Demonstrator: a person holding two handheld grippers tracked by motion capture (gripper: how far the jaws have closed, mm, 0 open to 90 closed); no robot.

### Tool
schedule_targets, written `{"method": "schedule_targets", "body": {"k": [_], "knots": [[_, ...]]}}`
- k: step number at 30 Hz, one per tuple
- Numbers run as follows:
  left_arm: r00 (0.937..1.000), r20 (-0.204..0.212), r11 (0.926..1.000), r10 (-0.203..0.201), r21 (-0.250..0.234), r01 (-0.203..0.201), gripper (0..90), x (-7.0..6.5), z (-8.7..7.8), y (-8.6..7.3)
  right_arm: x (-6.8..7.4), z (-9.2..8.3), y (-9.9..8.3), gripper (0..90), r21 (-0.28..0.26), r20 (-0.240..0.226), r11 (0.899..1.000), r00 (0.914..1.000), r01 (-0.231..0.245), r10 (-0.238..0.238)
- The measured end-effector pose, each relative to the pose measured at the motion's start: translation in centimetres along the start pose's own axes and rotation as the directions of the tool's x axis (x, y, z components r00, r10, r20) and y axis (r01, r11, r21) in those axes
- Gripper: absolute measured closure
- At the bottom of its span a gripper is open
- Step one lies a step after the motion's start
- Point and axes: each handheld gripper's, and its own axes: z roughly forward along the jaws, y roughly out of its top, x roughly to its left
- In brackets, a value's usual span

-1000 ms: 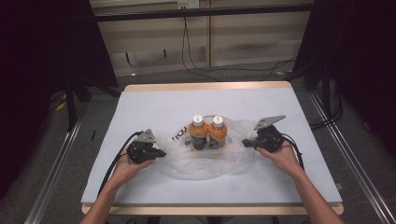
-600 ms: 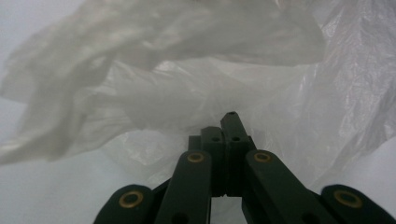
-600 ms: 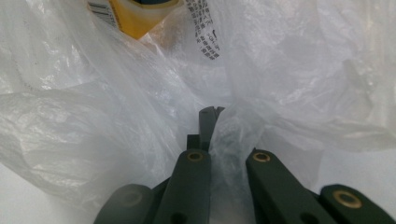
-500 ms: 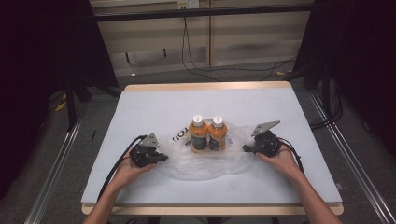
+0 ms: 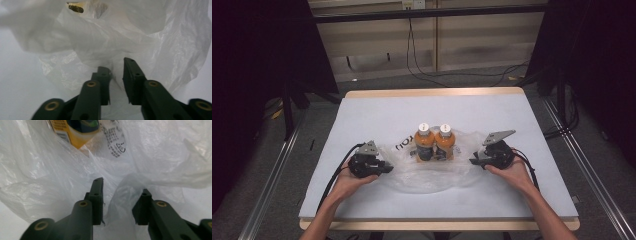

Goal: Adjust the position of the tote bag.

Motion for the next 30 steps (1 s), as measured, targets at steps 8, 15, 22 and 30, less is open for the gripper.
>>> {"method": "schedule_targets", "body": {"k": [8,15,22,30], "knots": [[0.9995,-0.017,0.9961,-0.026,-0.084,0.024,42.6,-0.7,-1.9,0.3,0.1,-2.4,-0.1,39.9,-0.079,0.017,0.996,0.9987,-0.046,0.048],[0.9951,-0.006,0.9815,-0.099,-0.166,0.096,29.3,-0.8,-4.0,-0.4,0.5,-5.2,-0.9,32.7,-0.169,0.027,0.982,0.9957,-0.083,0.089],[0.9907,-0.035,0.9634,-0.131,-0.240,0.119,29.5,-1.1,-7.0,-1.3,0.3,-7.2,-1.6,29.4,-0.173,0.046,0.981,0.9944,-0.086,0.095],[0.9946,-0.045,0.9520,-0.093,-0.297,0.076,49.0,-2.4,-8.6,-0.7,0.4,-9.4,-1.5,54.3,-0.240,0.087,0.969,0.9924,-0.063,0.086]]}}
